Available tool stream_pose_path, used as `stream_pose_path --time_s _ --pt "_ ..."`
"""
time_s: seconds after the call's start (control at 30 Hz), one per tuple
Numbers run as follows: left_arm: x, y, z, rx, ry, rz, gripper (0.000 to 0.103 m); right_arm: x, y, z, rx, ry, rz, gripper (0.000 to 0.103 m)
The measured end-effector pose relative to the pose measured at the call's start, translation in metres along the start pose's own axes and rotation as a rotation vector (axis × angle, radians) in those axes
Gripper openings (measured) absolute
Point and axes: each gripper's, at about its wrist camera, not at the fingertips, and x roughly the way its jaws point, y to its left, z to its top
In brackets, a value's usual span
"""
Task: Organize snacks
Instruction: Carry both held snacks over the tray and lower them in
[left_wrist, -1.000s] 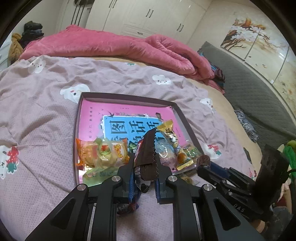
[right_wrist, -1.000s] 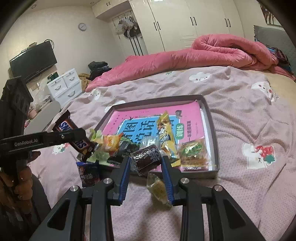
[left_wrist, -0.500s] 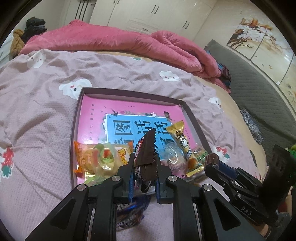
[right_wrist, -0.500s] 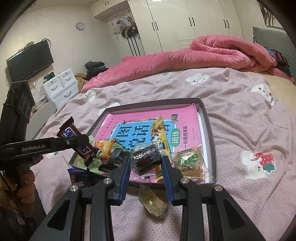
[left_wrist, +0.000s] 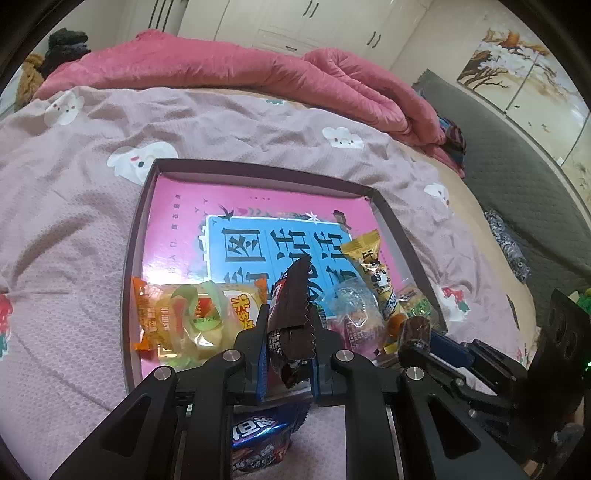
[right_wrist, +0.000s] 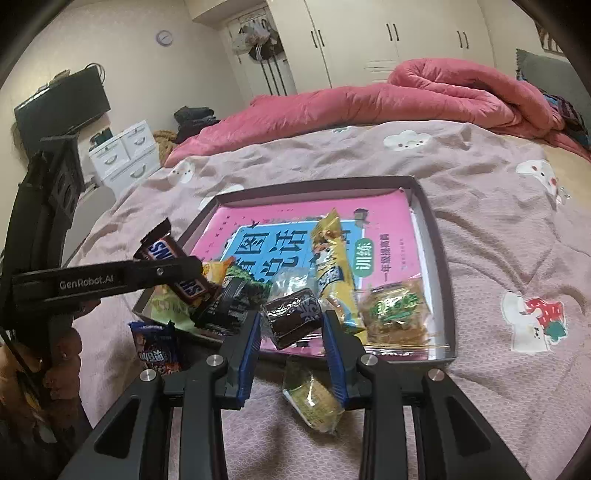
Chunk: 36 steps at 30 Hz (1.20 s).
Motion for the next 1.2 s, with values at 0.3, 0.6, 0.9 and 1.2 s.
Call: stream_pose_path --time_s 0.3,0.6,0.9,1.2 --pt "0.005 0.002 0.002 -0.003 0.006 -0.002 0.017 0.009 0.001 -0.001 -0.009 0.019 -0.013 0.034" --pt "0.011 0.003 0.002 -0.016 0.020 -0.016 0.017 0.015 -0.004 -0.004 -0.020 0.032 -0.091 0.034" --pt "0.013 0.003 0.003 -0.018 0.023 -0.014 0.017 0.016 -0.005 -0.006 -0.009 0.034 -0.090 0.035" --pt "0.014 0.004 0.004 -0.024 0.026 -0.012 0.017 0.014 -0.007 -0.006 0.009 0.030 -0.085 0.035"
